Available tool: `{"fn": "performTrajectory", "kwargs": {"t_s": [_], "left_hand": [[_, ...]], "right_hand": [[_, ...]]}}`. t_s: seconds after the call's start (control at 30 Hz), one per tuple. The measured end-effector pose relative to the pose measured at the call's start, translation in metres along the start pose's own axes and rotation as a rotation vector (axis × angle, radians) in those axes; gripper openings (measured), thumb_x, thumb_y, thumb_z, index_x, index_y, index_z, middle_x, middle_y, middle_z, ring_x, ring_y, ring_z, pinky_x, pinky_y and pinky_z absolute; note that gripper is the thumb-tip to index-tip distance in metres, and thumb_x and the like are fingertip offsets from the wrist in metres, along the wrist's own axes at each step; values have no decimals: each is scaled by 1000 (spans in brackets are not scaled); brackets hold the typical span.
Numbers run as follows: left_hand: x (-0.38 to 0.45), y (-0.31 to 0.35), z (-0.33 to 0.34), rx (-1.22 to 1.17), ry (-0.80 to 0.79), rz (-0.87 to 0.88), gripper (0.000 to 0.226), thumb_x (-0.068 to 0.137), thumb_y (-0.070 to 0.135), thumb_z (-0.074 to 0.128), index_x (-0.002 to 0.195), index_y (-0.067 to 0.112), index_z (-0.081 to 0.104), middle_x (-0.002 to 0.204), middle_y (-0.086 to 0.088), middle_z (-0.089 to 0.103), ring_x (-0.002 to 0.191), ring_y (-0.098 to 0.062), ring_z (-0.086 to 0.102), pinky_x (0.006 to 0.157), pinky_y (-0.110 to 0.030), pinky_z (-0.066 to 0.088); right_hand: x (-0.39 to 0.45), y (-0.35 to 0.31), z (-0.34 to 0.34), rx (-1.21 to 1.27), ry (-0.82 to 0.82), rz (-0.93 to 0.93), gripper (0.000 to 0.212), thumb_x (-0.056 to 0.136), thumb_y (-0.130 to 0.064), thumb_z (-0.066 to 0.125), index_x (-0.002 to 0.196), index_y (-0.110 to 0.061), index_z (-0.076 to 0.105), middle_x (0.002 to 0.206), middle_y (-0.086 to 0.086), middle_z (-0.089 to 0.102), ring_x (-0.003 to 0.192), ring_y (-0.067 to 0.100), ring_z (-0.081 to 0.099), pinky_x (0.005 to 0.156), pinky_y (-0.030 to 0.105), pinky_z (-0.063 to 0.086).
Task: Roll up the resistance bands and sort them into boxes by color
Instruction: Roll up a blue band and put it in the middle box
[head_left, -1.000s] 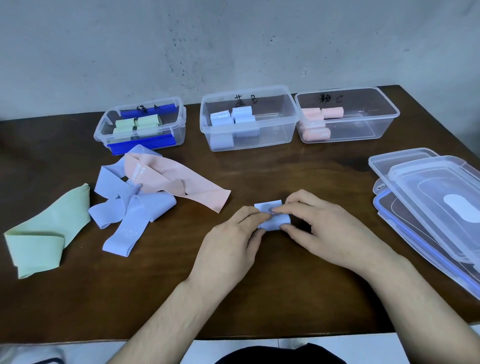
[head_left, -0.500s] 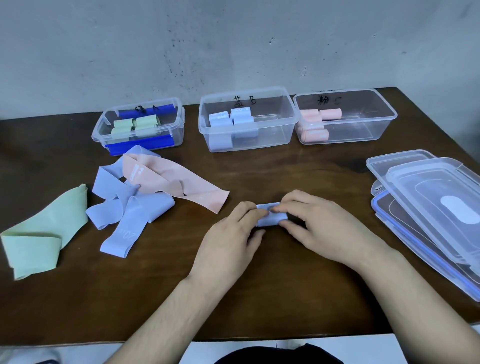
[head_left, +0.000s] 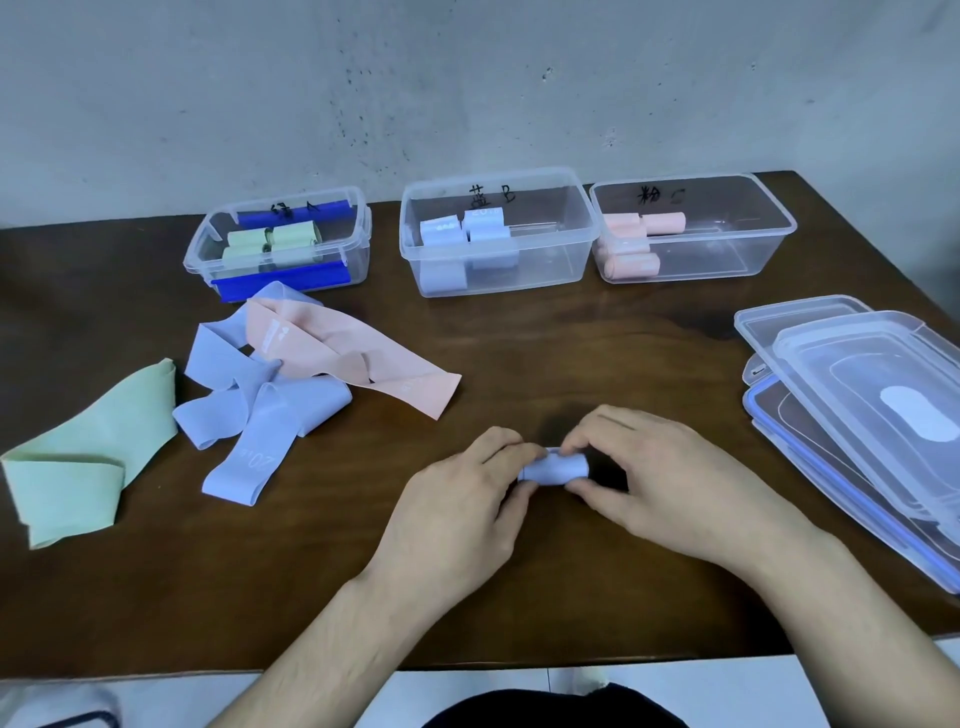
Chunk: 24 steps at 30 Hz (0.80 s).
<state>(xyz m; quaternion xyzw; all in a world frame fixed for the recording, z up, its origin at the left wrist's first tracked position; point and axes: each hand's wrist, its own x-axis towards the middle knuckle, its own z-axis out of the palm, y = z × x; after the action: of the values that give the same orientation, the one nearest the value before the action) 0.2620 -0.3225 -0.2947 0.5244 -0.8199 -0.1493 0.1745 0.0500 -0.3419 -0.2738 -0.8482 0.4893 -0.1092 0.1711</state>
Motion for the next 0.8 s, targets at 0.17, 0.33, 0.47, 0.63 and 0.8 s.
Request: {"fn": "performTrajectory", "kwargs": {"t_s": [0.17, 0.33, 0.47, 0.63, 0.8], "left_hand": [[2, 2, -2, -4, 8, -16, 33, 100, 36, 52, 132, 32, 58, 123, 21, 39, 69, -5, 48, 56, -6, 30], [2, 1, 1, -2, -2, -7, 36, 95, 34, 61, 131, 33, 57, 127, 19, 44, 70, -4, 49, 59, -4, 33], [6, -2, 3, -4, 12, -11, 32, 92, 24, 67, 124, 27, 63, 123, 15, 52, 65, -3, 46, 58, -2, 30], [13, -3, 1, -26, 17, -6, 32, 98, 26, 57, 130, 27, 58, 123, 18, 42, 67, -9, 51, 60, -15, 44], [16, -2, 1, 18, 14, -37, 37, 100, 27, 52, 138, 29, 51, 115, 14, 36, 69, -12, 54, 60, -20, 45]], "right_hand": [[-1, -1, 0, -91, 25, 1, 29, 93, -43, 60, 121, -36, 62, 117, -23, 50, 102, 3, 41, 88, 18, 40], [2, 0, -2, -108, 15, 12, 34, 97, -44, 53, 129, -36, 61, 118, -22, 46, 103, 4, 40, 93, 21, 41], [2, 0, 1, -95, 18, 26, 38, 99, -46, 49, 134, -35, 57, 120, -21, 51, 105, 3, 42, 97, 24, 42], [5, 1, 6, -86, 19, 14, 50, 92, -50, 58, 138, -37, 47, 124, -21, 52, 107, 1, 43, 98, 25, 41], [13, 1, 3, -97, 16, 1, 36, 93, -40, 58, 128, -34, 51, 120, -18, 56, 108, 6, 51, 98, 29, 44]]}}
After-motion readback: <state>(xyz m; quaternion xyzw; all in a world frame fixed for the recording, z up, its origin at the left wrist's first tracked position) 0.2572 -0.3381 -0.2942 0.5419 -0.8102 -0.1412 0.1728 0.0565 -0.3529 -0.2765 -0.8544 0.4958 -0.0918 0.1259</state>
